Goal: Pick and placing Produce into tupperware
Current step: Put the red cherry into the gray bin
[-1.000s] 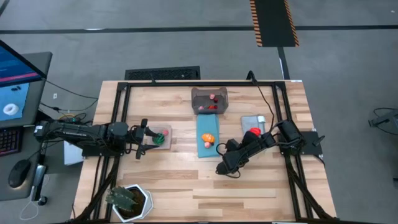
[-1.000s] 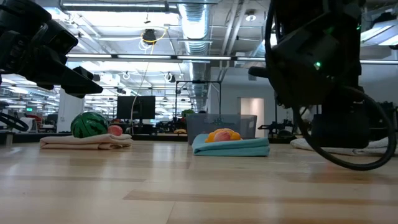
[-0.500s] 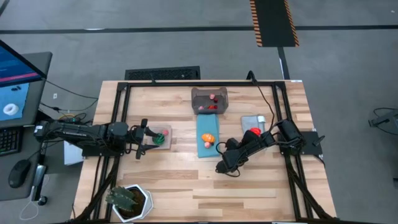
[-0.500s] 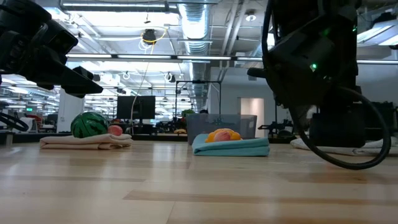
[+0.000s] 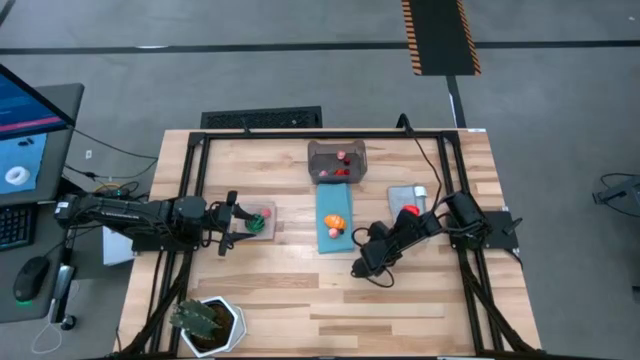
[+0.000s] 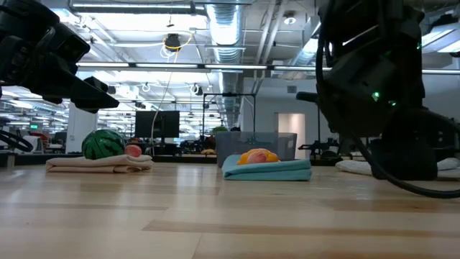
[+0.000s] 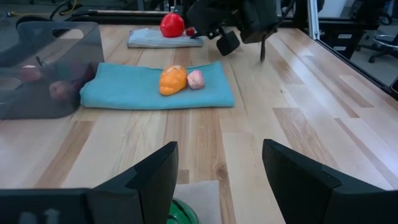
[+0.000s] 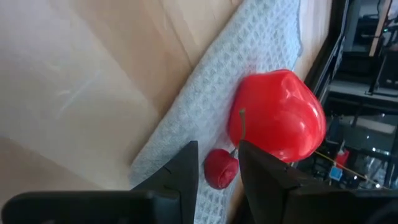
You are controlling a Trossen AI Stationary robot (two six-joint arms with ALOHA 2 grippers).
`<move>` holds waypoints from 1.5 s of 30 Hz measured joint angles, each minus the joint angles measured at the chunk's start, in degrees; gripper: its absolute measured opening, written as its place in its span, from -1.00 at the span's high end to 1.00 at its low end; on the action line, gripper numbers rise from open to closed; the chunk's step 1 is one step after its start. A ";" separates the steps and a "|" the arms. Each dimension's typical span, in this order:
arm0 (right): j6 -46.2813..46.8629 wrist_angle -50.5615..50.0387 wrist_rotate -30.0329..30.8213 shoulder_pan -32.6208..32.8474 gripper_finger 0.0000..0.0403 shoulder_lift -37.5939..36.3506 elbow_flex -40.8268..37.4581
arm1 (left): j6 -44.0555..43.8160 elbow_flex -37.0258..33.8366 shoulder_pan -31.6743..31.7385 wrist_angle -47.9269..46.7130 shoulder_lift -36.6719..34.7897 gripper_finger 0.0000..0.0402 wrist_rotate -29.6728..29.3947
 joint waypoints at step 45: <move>-0.85 -1.03 3.45 0.00 0.20 0.00 0.00 | 0.02 0.00 -0.02 0.00 0.00 -0.12 0.00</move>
